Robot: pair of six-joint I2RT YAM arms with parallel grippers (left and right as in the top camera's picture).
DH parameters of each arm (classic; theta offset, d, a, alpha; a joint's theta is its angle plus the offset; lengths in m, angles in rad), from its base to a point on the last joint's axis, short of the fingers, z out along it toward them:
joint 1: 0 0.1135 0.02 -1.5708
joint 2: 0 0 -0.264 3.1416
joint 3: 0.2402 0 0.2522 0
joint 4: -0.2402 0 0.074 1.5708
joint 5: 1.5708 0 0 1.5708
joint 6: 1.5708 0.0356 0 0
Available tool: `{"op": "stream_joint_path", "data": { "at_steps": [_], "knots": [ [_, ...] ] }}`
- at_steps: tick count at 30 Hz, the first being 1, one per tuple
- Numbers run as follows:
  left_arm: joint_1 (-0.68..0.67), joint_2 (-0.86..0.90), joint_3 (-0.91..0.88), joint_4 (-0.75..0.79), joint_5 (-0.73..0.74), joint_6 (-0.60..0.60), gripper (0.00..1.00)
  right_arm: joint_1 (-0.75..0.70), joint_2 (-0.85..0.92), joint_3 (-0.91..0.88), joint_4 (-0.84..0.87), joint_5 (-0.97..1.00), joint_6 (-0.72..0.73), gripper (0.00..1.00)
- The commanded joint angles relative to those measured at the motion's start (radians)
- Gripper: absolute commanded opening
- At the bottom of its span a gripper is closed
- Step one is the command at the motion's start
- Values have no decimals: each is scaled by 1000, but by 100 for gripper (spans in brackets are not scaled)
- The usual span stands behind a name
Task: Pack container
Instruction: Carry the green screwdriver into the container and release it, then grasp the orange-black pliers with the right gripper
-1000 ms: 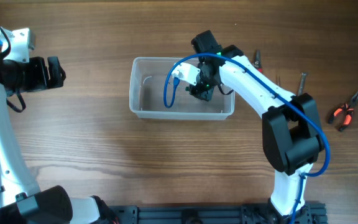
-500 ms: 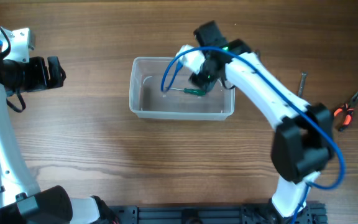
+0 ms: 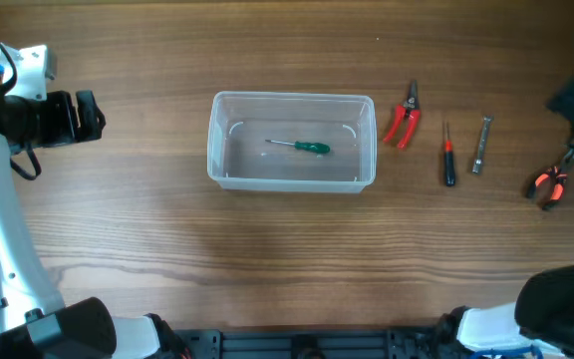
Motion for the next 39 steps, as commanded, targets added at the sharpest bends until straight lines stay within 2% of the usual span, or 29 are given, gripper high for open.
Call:
{"op": "stream_joint_path", "data": {
  "at_steps": [1,10,14,20,27,31,33,34,39],
  "knots": [
    [2,2,-3,2,20,20,100,-93,58,-78,29,-85,39,78],
    [2,2,-3,-5,20,20,100,-123,232,-256,189,-121,-89,80],
    [2,2,-3,-10,20,20,100,-123,308,-256,246,-148,-160,80],
    [2,2,-3,-20,19,20,100,-123,426,-256,306,-159,-171,80],
    [2,2,-3,-27,20,20,100,-123,443,-256,353,-166,-195,79],
    [2,2,-3,-29,20,19,100,-123,443,-256,360,-166,-193,57],
    [2,2,-3,-32,19,19,100,-123,443,-256,362,-165,-193,34],
    [2,2,-3,-35,19,20,100,-123,443,-256,362,-165,-193,27],
    [2,2,-3,-47,19,20,100,-123,443,-256,362,-165,-190,17]
  ]
}}
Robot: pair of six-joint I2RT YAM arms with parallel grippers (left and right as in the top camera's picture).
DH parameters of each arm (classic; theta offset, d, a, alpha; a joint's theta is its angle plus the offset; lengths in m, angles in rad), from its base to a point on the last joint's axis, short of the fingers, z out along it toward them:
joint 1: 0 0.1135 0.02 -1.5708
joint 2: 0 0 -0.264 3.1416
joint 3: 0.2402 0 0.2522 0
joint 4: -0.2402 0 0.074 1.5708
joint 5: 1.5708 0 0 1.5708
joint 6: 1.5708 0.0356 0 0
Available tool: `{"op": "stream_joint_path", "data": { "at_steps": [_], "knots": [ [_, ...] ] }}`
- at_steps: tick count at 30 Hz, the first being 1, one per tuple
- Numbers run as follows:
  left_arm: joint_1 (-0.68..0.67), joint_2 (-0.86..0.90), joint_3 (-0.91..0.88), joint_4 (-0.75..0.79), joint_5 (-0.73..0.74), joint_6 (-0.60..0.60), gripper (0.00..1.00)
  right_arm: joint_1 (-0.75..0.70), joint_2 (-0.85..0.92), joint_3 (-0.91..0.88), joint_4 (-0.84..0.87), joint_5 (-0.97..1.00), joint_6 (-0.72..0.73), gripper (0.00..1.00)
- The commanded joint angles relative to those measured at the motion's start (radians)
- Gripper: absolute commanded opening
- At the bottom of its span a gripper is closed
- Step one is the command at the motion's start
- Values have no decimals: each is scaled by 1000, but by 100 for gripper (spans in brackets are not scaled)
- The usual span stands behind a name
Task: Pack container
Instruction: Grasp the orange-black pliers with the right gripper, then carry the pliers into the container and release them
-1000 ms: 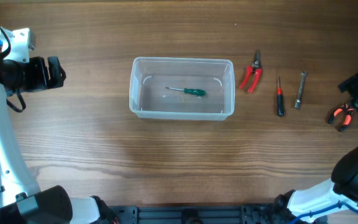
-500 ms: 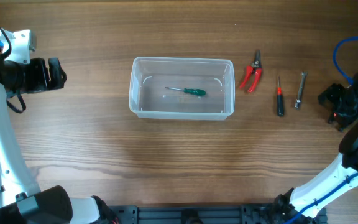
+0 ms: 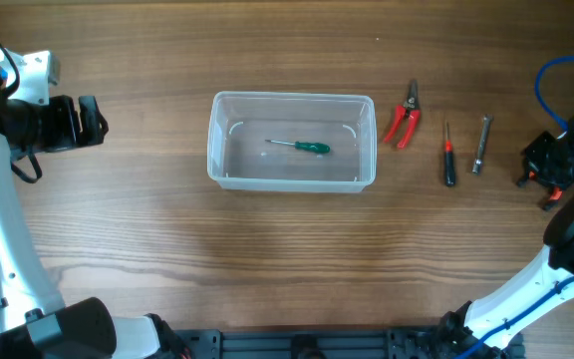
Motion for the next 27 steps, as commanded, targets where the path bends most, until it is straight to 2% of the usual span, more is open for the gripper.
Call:
{"op": "stream_joint_path", "data": {
  "at_steps": [1,4,10,15,17,21,27],
  "knots": [
    [2,2,-3,-5,19,19,100,3,30,-8,4,-23,2,15],
    [2,2,-3,-5,19,19,100,3,30,-8,4,-23,2,5],
    [2,2,-3,-4,19,20,100,7,20,-6,-2,-56,-22,5],
    [2,2,-3,-4,19,19,100,97,-135,45,-24,-102,-150,4],
    [2,2,-3,-4,19,19,100,177,-235,86,-37,-94,-246,4],
    [2,2,-3,-4,20,19,100,427,-401,148,-74,-100,-497,4],
    [2,2,-3,-3,20,19,100,836,-414,147,-140,-187,-858,4]
  ]
}}
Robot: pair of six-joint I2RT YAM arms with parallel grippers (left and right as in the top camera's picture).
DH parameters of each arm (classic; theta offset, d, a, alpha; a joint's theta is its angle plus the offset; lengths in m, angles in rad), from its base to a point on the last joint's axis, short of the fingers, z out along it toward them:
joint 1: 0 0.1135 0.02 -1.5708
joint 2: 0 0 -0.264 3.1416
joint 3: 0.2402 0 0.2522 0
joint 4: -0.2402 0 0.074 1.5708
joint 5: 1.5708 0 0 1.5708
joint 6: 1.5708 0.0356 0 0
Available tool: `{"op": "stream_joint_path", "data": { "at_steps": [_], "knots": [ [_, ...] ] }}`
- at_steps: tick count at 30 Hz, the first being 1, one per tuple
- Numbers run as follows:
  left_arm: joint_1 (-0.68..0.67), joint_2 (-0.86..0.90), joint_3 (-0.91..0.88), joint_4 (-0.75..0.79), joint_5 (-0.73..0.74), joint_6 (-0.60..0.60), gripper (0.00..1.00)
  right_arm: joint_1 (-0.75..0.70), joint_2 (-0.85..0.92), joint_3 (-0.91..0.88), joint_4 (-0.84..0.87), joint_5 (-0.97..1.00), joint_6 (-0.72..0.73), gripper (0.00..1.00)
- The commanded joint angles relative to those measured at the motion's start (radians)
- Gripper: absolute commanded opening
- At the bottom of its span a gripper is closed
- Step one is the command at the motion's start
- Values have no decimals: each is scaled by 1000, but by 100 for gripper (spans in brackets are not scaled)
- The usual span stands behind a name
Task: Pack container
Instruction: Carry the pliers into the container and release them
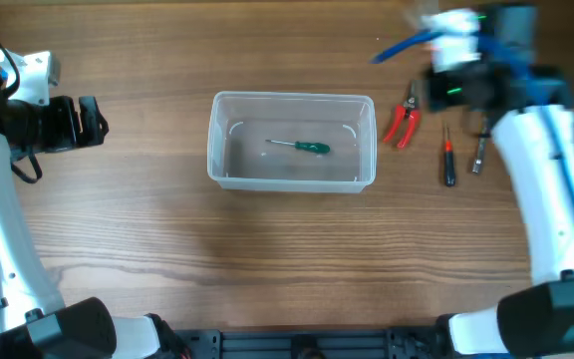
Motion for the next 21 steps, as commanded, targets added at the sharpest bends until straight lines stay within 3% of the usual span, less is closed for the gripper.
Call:
{"op": "stream_joint_path", "data": {
  "at_steps": [1,7,14,20,21],
  "knots": [
    [2,2,-3,0,18,19,100,192,49,-5,-6,-72,-293,4],
    [2,2,-3,0,18,19,100,343,233,-5,50,-126,-310,4],
    [2,2,-3,0,18,19,100,344,451,-5,57,-159,-312,4],
    [2,2,-3,0,18,19,100,344,492,-5,75,-158,-312,5],
    [2,2,-3,-1,18,19,100,344,491,-5,78,-154,-311,9]
  ]
}}
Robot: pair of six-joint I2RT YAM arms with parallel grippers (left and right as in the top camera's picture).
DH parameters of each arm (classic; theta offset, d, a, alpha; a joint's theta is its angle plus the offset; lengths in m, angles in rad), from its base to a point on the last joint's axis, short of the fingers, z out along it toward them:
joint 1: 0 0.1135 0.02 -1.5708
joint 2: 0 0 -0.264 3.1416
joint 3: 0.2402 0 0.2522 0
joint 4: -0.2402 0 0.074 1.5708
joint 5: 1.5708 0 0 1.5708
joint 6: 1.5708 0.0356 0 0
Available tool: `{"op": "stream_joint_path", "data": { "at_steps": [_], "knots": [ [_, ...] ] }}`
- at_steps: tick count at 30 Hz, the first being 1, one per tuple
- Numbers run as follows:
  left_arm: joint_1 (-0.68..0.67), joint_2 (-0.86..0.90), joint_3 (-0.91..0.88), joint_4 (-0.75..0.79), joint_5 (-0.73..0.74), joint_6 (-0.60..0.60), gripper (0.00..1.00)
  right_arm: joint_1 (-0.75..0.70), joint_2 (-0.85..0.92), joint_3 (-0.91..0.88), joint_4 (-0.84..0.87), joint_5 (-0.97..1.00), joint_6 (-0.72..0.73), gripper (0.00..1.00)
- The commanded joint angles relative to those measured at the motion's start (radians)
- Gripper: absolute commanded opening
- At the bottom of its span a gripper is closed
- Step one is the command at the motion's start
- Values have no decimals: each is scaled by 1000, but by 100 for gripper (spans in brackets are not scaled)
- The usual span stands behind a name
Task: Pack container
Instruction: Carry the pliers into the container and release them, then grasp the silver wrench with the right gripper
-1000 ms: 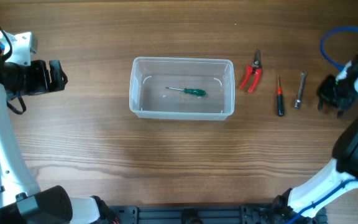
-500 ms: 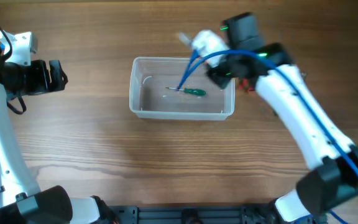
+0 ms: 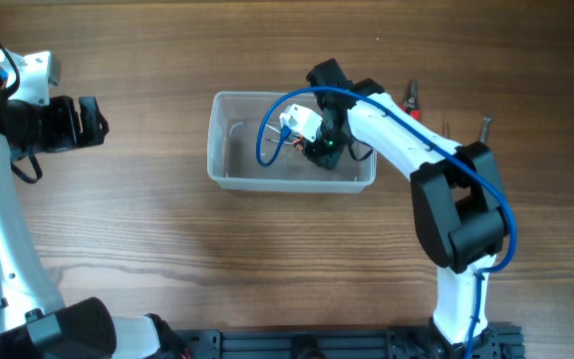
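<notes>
A clear plastic container [image 3: 222,170] sits in the middle of the table. My right gripper [image 3: 312,145] reaches down into it from the right. A bit of orange-red [image 3: 293,148] shows at its tip, which I take for the orange-handled pliers it is shut on. The green screwdriver [image 3: 325,155] in the container is mostly hidden under the gripper. Far to the left of the container, my left gripper [image 3: 90,118] stands open and holds nothing.
Right of the container, the right arm covers most of the red pliers [image 3: 413,95] and the red-and-black screwdriver. Only the top of a metal bit [image 3: 485,123] shows past the arm. A blue cable [image 3: 277,130] loops over the container.
My right gripper was above the table right of the container, near the red pliers. It is now down inside the container over the green screwdriver. The left arm has not moved.
The orange-handled pliers lay at the far right edge with my right gripper beside them. Then the gripper was on them. After that the spot was bare and the arm was near the red pliers; now the gripper is inside the container.
</notes>
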Motion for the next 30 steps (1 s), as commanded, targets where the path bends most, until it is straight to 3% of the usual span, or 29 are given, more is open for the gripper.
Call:
{"op": "stream_joint_path", "data": {
  "at_steps": [1,2,4,11,14,15,17,21,24,30],
  "knots": [
    [2,2,-3,0,17,19,100,-2,-6,8,14,-26,-19,25],
    [2,2,-3,0,17,19,100,-2,-7,10,5,-11,-15,53],
    [2,2,-3,0,17,19,100,-2,-26,21,-24,49,35,63],
    [2,2,-3,0,17,19,100,-30,-235,130,-54,104,162,66],
    [2,2,-3,0,17,19,100,-101,-375,159,-14,177,344,68],
    [2,2,-3,0,17,19,100,-143,-415,159,-2,241,444,76],
    [2,2,-3,0,17,19,100,-253,-466,159,-14,329,626,83],
    [2,2,-3,0,17,19,100,-475,-454,151,-115,323,804,82],
    [2,2,-3,0,17,19,100,-615,-403,106,-163,323,843,82],
    [2,2,-3,-1,17,19,100,-760,-274,-5,-149,241,798,82]
  ]
}}
